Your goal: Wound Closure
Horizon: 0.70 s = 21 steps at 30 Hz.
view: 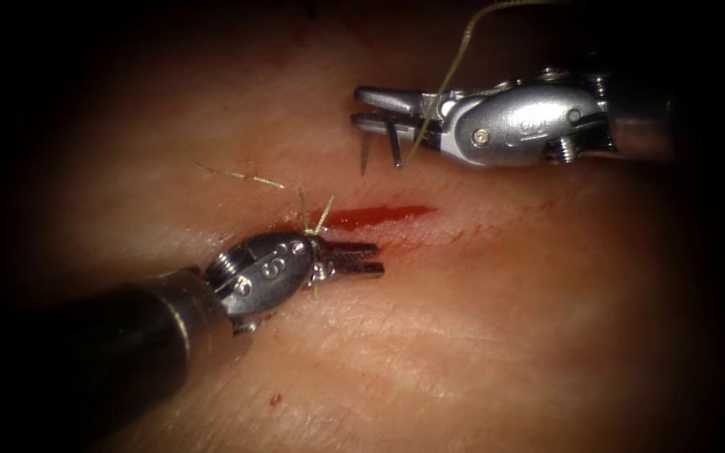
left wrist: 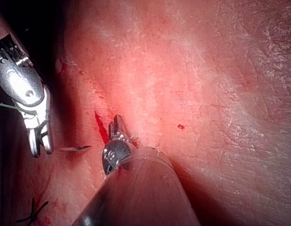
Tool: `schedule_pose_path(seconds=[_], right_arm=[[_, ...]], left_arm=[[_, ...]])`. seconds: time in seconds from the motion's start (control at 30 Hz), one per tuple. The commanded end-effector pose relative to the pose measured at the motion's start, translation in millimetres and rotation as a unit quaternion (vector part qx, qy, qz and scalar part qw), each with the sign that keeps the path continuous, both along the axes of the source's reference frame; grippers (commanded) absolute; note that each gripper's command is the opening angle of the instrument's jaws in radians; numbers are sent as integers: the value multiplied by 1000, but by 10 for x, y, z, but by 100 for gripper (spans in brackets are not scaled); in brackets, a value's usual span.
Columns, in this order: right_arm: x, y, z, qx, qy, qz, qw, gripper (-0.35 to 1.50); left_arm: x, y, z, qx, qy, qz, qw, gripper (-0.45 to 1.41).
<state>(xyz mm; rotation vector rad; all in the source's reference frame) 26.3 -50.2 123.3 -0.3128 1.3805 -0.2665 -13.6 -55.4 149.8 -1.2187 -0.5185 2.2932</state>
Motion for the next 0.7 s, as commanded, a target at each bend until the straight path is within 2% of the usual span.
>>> schedule_pose_path(seconds=[0.03,0.4,0.6,0.7], right_arm=[[7,2,6,-5,-2,-2,1000,-35],[7,-10,14,-54,-10,-11,998,-35],[-1,-45,23,-105,-6,-31,994,-35],[-3,-56,26,-119,-14,-15,993,-35]], left_arm=[[-4,2,7,0,0,-1,1000,14],[-2,4,4,2,-1,0,1000,18],[3,7,6,7,-1,-1,1000,26],[4,8,7,9,-1,-2,1000,26]])
